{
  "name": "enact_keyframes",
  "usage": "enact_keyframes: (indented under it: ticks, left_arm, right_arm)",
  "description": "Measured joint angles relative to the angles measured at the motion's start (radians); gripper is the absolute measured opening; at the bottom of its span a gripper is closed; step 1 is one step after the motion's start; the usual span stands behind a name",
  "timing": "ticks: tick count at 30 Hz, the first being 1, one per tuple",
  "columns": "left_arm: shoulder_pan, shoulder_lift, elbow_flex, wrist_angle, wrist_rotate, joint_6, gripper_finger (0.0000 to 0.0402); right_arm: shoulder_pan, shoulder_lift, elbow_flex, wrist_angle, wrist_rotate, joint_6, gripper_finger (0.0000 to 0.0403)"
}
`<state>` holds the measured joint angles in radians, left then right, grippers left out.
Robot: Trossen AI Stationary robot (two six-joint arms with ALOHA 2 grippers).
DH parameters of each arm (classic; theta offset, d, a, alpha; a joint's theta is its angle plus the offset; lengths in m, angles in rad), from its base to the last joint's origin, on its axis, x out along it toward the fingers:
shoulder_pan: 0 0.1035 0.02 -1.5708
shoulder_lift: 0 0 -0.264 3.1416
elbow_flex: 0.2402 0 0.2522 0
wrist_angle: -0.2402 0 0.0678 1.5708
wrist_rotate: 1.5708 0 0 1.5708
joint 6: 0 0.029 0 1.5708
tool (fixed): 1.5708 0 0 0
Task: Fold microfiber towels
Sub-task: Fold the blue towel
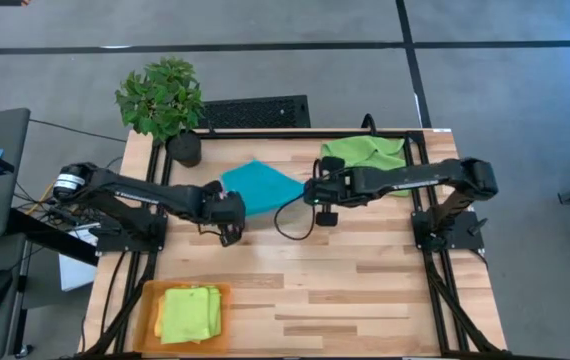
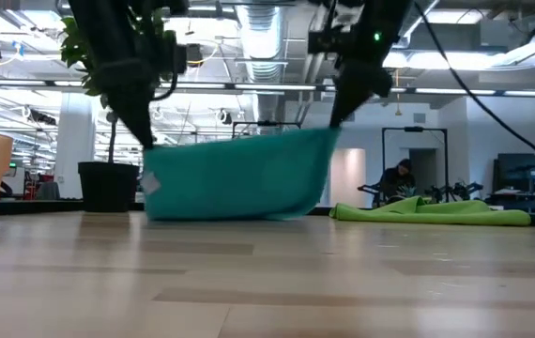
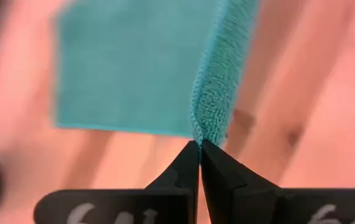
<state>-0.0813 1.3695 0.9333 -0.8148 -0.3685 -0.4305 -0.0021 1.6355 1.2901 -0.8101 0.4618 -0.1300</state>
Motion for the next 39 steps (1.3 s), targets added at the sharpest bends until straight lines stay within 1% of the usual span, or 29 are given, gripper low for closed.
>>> enact_keyframes:
  ticks: [4, 8, 12, 16, 19, 22, 25, 28, 31, 33, 36, 39]
  left_arm:
    - [-0.005, -0.086, 0.000, 0.002, -0.185, -0.023, 0.0000]
    - [0.043, -0.168, 0.001, 0.013, -0.359, 0.013, 0.0000]
    - [0.132, -0.231, 0.001, 0.069, -0.459, 0.122, 0.0000]
    - [0.215, -0.277, 0.001, 0.220, -0.536, 0.276, 0.0000]
    - [0.249, -0.305, 0.002, 0.366, -0.538, 0.420, 0.0000]
    - [0.264, -0.318, 0.007, 0.473, -0.547, 0.534, 0.0000]
    - [0.265, -0.314, 0.037, 0.427, -0.540, 0.542, 0.0000]
    - [0.243, -0.305, 0.060, 0.314, -0.471, 0.477, 0.0000]
    - [0.215, -0.300, 0.062, 0.187, -0.385, 0.377, 0.0000]
    - [0.194, -0.301, 0.063, 0.098, -0.331, 0.295, 0.0000]
    - [0.153, -0.292, 0.052, 0.014, -0.253, 0.196, 0.0000]
    - [0.107, -0.285, 0.035, -0.020, -0.167, 0.142, 0.0000]
  right_arm:
    - [-0.013, -0.057, 0.000, 0.061, 0.058, -0.010, 0.0006]
    - [-0.055, -0.089, 0.000, 0.116, 0.095, -0.057, 0.0006]
    - [-0.115, -0.101, 0.001, 0.184, 0.184, -0.120, 0.0006]
    - [-0.170, -0.113, 0.015, 0.239, 0.267, -0.193, 0.0006]
    - [-0.194, -0.128, 0.060, 0.231, 0.306, -0.233, 0.0006]
    - [-0.199, -0.130, 0.112, 0.226, 0.339, -0.259, 0.0006]
    - [-0.188, -0.130, 0.134, 0.213, 0.331, -0.263, 0.0006]
    - [-0.161, -0.128, 0.134, 0.118, 0.298, -0.213, 0.0006]
    - [-0.124, -0.120, 0.131, -0.003, 0.264, -0.106, 0.0006]
    - [-0.097, -0.111, 0.112, -0.057, 0.221, -0.038, 0.0006]
    - [-0.048, -0.109, 0.058, -0.083, 0.166, 0.026, 0.0006]
    - [0.006, -0.109, 0.002, -0.085, 0.110, 0.080, 0.0006]
